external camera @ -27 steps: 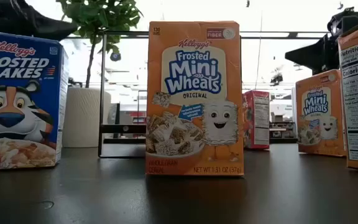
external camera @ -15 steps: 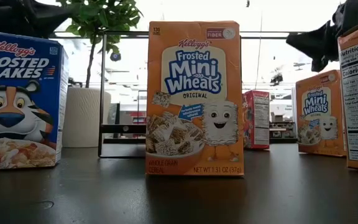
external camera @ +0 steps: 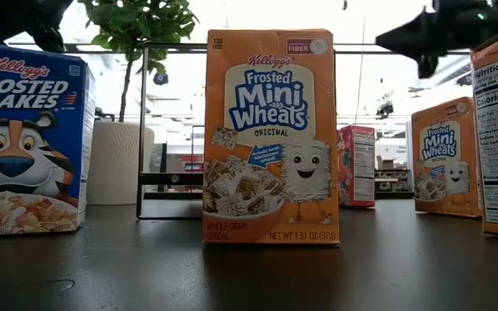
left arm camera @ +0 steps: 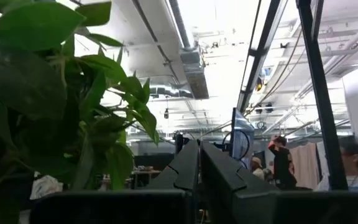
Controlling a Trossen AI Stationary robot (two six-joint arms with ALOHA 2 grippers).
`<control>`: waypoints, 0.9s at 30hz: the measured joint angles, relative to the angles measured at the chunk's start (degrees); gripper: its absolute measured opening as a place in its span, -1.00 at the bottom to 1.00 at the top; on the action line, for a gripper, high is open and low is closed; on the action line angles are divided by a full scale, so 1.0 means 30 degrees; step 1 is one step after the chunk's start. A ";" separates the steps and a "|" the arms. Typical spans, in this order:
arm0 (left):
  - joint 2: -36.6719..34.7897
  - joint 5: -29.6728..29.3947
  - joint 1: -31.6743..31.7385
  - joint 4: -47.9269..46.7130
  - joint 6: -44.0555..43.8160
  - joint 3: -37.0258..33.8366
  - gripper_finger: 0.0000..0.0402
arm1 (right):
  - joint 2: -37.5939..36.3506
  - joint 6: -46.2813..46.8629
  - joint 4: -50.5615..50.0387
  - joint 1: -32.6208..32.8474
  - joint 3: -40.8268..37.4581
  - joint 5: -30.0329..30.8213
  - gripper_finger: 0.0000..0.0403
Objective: Stack cereal on shelf
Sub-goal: Put the top red cereal box on the shelf
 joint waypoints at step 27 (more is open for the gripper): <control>0.0005 -0.0152 0.0000 0.2240 0.3295 0.0000 -1.00 | 1.3820 1.3625 -2.2545 0.0329 1.5946 -0.0094 -0.95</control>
